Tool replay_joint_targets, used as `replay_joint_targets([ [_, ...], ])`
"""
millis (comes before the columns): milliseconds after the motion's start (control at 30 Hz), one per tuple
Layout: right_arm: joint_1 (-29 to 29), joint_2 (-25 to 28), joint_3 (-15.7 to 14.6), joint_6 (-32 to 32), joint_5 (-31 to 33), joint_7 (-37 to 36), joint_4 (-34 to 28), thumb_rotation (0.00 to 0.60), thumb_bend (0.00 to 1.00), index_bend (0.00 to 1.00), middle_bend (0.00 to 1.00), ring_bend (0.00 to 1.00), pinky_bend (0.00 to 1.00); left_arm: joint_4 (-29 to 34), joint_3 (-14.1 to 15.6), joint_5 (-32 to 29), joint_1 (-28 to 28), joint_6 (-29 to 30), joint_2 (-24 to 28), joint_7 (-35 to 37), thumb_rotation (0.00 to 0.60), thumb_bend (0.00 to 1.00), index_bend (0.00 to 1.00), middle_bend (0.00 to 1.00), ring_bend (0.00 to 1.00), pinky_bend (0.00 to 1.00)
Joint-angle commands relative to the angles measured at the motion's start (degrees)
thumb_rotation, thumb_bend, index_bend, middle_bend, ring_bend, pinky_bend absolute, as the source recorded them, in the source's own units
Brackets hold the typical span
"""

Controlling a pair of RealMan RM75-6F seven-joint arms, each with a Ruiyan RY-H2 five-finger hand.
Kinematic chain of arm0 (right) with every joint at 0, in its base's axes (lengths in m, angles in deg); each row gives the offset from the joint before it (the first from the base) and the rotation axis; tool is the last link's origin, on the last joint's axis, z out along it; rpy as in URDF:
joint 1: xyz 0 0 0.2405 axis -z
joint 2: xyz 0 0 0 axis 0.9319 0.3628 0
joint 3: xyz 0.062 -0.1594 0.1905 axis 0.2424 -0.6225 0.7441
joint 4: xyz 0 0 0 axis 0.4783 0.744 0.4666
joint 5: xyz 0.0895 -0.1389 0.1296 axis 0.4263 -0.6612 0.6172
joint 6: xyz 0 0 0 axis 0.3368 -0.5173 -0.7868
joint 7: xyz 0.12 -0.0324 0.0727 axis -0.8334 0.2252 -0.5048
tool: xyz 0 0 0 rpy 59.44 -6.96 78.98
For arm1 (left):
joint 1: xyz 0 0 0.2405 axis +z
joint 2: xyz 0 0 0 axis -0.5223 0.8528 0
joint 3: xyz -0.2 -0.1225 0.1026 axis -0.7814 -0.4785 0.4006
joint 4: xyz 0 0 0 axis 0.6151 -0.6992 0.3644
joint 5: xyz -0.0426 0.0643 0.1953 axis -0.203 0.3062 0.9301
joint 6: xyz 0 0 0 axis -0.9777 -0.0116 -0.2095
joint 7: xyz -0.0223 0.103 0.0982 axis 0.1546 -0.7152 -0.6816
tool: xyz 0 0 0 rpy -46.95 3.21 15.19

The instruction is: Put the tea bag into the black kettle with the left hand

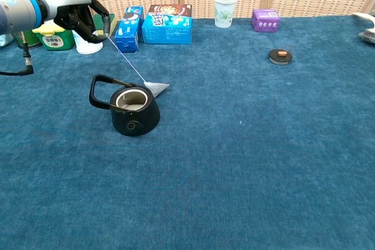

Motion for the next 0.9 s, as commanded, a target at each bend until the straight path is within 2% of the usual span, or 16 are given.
replay_joint_targets([
  [33,0.2,0.0,0.1,-0.2,0.2,-0.5,0.3,0.6,0.15,0.24,0.29,0.34,0.35,4.9,-2.2,1.3,1.5,0.9,3.2,3.7,0.6,0.53,0.69,1.0,1.0,1.0],
  [333,0.5,-0.8,-0.3,-1.0,-1.1,-0.9,0.5,0.6,0.15,0.25,0.29,0.34,0.35,13.9,-5.1,3.5,3.8,0.7,8.7,10.7,0.6,0.53,0.69,1.0,1.0,1.0],
  [667,0.6,-0.9,-0.3,-1.5,-1.8,-1.3,0.6,0.6,0.15,0.25,0.29,0.34,0.35,24.2,-6.4,9.5,7.6,5.6,15.0,14.6,0.6,0.53,0.69,1.0,1.0,1.0],
  [900,0.7,-0.6,0.3,-2.1,-1.4,-2.0,0.9,0.6,0.15,0.25,0.29,0.34,0.35,28.0,-6.7,11.0,7.9,3.9,17.3,18.1,0.6,0.53,0.69,1.0,1.0,1.0],
])
